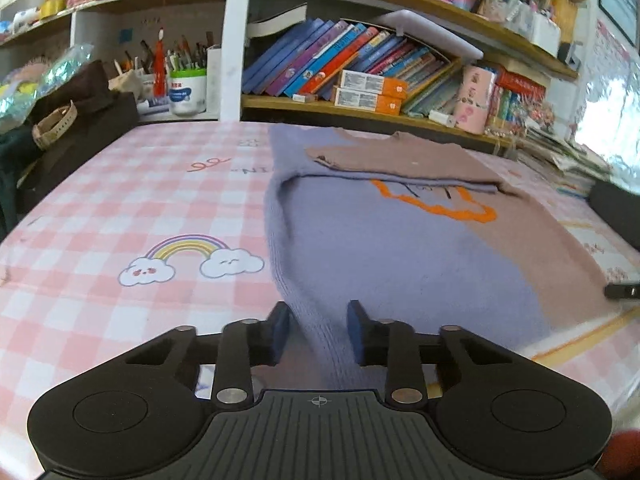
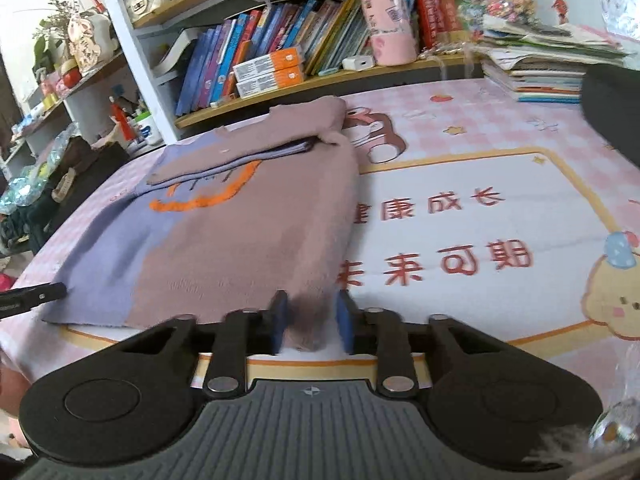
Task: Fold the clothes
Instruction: 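Grasp the sweater hem with both grippers, one on each color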
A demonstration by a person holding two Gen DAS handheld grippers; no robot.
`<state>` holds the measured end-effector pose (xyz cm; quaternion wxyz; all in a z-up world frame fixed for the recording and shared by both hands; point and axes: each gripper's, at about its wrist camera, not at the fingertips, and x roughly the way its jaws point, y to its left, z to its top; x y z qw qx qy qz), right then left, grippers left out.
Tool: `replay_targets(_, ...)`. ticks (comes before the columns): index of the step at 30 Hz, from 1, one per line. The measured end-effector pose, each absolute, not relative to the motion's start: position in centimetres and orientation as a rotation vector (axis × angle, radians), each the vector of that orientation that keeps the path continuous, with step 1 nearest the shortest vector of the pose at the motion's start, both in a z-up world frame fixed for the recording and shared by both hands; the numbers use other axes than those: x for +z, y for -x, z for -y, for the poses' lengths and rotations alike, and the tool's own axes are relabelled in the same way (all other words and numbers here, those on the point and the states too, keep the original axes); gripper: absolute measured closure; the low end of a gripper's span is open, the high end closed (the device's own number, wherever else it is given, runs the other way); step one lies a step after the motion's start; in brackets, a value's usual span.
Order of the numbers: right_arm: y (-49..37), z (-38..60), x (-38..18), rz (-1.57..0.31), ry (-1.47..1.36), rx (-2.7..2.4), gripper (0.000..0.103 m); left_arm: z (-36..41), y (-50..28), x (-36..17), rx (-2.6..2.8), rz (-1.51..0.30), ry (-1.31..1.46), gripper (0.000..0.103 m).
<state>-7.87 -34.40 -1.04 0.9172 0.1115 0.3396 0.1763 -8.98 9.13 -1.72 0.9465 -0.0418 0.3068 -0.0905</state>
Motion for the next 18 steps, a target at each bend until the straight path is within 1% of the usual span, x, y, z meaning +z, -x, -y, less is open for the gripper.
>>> replay_targets(1, 7.7, 34.3, -1.0, -0.693, -0.256, 0.380, 0.093, -9.1, 8.9, -1.7, -0.184, -0.622, 0.101, 0.091)
replay_targets(2, 7.7, 34.4, -0.8, -0.674, -0.298, 0.410, 0.094, -9.2, 8.9, -1.6, -0.188, -0.624, 0.109, 0.093)
replay_targets(5, 7.9, 34.9, 0.3, -0.627, -0.451, 0.517, 0.097, -9.7, 9.1, -1.3, -0.199, -0.629, 0.133, 0.094)
replay_targets(11, 7.5, 35.1, -0.1, -0.691, -0.434, 0.470, 0.097, -10.6, 9.5, -0.8, -0.221, -0.640, 0.181, 0.093)
replay_targets(13, 7.3, 35.2, -0.5, -0.708, -0.437, 0.462, 0.096, -10.7, 9.4, -0.9, -0.227, -0.647, 0.197, 0.087)
replay_targets(14, 7.2, 35.4, -0.6, -0.711, -0.438, 0.458, 0.092, -10.8, 9.4, -1.0, -0.230, -0.652, 0.206, 0.083)
replay_targets(16, 7.1, 35.7, -0.8, -0.713, -0.439, 0.443, 0.088, -10.9, 9.2, -1.2, -0.236, -0.662, 0.224, 0.052)
replay_targets(17, 7.1, 35.9, -0.9, -0.714, -0.439, 0.434, 0.086, -10.9, 9.1, -1.3, -0.239, -0.666, 0.233, 0.047)
replay_targets(18, 7.0, 36.0, -1.1, -0.717, -0.440, 0.424, 0.085, -10.9, 9.0, -1.4, -0.242, -0.671, 0.241, 0.047)
